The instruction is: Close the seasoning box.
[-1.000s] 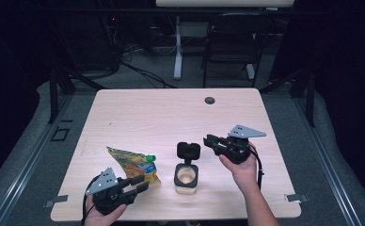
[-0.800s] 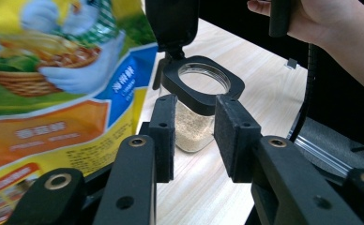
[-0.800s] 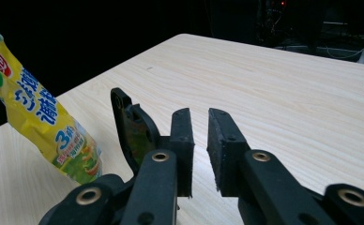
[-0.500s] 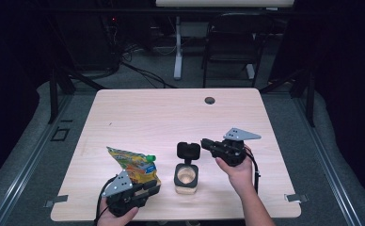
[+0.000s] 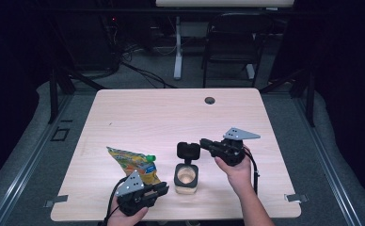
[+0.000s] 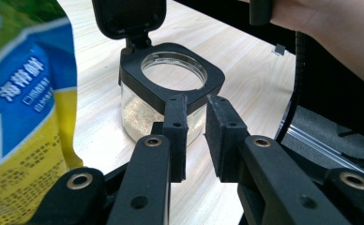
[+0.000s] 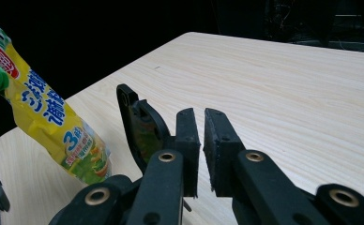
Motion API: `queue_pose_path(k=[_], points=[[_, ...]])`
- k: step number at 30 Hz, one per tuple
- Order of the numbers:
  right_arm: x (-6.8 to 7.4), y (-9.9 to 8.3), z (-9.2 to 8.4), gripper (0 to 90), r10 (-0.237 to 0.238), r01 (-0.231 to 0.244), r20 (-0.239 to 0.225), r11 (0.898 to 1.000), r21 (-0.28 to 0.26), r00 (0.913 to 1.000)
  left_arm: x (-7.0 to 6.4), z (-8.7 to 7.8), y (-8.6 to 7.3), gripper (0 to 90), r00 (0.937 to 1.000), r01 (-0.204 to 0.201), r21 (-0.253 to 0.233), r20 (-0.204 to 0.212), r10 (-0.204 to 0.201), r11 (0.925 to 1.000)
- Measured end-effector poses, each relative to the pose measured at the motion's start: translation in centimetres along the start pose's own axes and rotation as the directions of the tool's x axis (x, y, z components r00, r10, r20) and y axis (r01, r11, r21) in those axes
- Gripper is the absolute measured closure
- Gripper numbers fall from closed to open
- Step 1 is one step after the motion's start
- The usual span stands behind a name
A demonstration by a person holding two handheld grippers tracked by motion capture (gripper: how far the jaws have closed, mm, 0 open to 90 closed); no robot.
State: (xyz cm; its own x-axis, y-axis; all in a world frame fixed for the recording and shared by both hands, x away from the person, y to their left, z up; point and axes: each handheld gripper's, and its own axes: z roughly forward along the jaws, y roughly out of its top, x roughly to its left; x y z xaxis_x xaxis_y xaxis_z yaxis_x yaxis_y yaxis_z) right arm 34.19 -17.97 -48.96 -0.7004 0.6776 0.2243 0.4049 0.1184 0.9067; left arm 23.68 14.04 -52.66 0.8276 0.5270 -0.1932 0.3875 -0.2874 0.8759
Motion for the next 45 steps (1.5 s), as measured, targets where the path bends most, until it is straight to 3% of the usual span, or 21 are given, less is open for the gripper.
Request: queue_pose_path(k=[16, 45], points=[[0.1, 0.0, 0.2, 84.7, 0.004, -0.004, -0.002, 1.000, -0.004, 1.0000, 0.1, 1.7, -0.6, 85.8, 0.9999, 0.013, 0.027, 0.006, -0.014, 0.9995], [0.1, -0.1, 0.1, 85.0, 0.012, -0.012, -0.013, 1.000, -0.010, 0.9998, -0.1, 3.4, -1.0, 86.1, 0.9997, 0.014, 0.056, 0.021, -0.015, 0.9983]])
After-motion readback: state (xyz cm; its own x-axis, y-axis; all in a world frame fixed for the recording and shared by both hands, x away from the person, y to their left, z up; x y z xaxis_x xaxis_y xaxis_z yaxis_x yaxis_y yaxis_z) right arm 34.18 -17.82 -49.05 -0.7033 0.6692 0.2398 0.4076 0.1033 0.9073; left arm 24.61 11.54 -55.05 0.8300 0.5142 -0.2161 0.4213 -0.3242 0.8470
